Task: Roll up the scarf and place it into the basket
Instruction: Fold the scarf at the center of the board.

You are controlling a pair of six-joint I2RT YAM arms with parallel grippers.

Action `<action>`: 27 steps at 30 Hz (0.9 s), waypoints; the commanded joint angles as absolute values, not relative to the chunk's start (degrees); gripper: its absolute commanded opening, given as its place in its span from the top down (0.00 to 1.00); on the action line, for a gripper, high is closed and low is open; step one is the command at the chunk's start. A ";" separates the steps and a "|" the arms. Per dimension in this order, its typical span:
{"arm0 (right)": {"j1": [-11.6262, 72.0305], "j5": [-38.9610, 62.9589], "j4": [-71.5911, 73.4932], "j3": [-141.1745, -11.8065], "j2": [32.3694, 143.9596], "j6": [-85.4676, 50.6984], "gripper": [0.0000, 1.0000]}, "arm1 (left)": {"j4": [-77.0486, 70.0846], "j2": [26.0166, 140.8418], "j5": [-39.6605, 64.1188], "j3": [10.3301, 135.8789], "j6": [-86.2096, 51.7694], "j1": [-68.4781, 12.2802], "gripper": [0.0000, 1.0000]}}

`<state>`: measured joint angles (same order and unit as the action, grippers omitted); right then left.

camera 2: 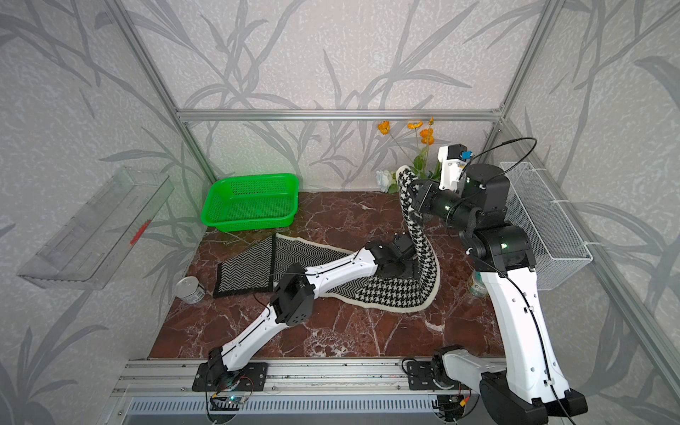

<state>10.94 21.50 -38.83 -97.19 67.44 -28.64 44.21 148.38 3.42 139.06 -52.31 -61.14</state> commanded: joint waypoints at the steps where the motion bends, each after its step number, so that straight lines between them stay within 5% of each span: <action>1: 11.27 21.09 -37.33 -97.53 66.88 -26.19 0.90 | 46.14 152.52 8.61 146.37 -53.70 -62.56 0.00; 16: 11.30 20.96 -37.88 -97.54 68.66 -21.99 0.88 | 6.51 153.53 23.97 149.73 -61.62 -65.65 0.00; 20: 11.28 21.43 -37.90 -97.59 69.30 -22.33 0.88 | 12.20 152.25 23.62 148.52 -60.77 -64.81 0.00; 27: 11.34 23.20 -34.54 -91.87 68.82 -24.11 0.88 | 22.79 136.37 12.77 122.75 -52.82 -59.62 0.00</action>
